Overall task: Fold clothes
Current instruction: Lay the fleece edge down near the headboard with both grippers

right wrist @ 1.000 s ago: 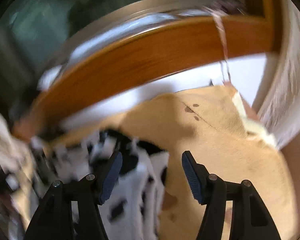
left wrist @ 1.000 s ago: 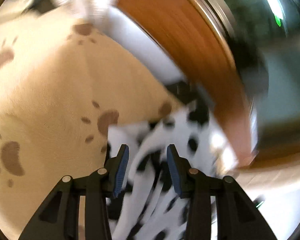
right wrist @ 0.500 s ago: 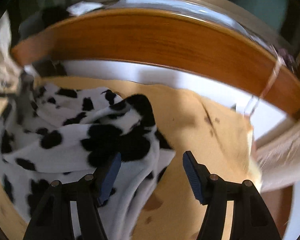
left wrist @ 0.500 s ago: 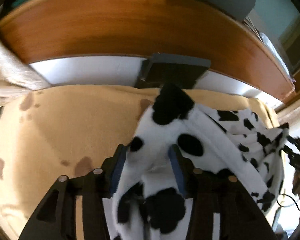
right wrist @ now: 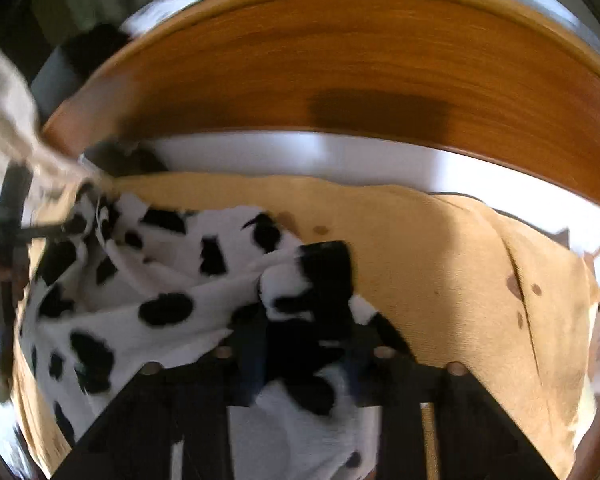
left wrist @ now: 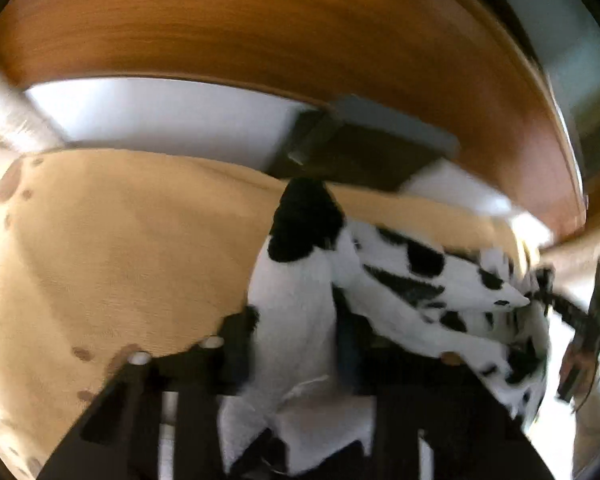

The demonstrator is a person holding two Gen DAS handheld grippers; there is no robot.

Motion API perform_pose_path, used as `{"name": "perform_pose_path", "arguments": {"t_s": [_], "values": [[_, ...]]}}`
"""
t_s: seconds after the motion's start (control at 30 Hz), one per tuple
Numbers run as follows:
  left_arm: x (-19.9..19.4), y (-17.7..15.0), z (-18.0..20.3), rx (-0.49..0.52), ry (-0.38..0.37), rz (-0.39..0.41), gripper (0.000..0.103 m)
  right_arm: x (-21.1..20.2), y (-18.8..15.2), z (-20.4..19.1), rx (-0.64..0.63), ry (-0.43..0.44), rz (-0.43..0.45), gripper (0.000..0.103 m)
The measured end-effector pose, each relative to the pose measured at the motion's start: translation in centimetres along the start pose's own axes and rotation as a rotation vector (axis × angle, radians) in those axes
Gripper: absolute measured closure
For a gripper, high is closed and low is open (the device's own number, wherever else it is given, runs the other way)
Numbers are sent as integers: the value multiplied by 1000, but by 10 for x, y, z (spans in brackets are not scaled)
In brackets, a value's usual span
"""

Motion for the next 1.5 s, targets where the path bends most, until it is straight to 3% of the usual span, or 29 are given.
{"name": "perform_pose_path", "arguments": {"t_s": [0.1,0.23,0.43,0.53,0.57,0.63,0.8,0.93,1.0,1.03,1.07,1.17,1.27,1.4,1.5], "values": [[-5,4,-24,-178,-11,49,72,-10,2,34,180,-61,55,76],[-8,5,-37,-296,-31,88,72,-9,-7,49,142,-188,36,76],[-12,10,-24,-163,30,95,64,-19,-7,40,98,-233,51,73],[-18,15,-16,-78,66,105,45,-35,3,22,30,-252,107,70],[-20,17,-13,-50,78,108,40,-40,6,15,1,-263,126,66],[-23,21,-7,6,102,114,34,-51,11,0,-55,-279,162,35],[-29,30,5,144,164,118,25,-52,7,-43,-132,-191,164,33],[1,16,-11,205,212,17,25,-34,-11,-74,-174,-127,103,33],[12,13,-15,215,219,9,25,-27,-21,-84,-190,-115,79,33],[16,13,-18,210,219,14,25,-24,-27,-87,-196,-113,69,33],[17,15,-20,190,215,24,32,-22,-32,-88,-200,-112,60,33],[11,24,-24,108,189,63,78,-17,-42,-87,-201,-126,40,33],[-7,36,-26,21,161,153,84,-12,-48,-74,-188,-150,36,33],[-31,44,-30,-118,80,247,85,-11,-55,-69,-175,-178,44,28],[-31,37,-25,-57,66,232,85,-14,-60,-63,-178,-205,50,27]]}}
Point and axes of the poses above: each gripper's, at about its wrist camera, not at the fingertips, and x roughly the way its jaws point, z to its right, y to its top, the point moved 7 cm from there along x, roughly the way its jaws point, and after that the axes turned 12 degrees about z, right-handed, at the moved point
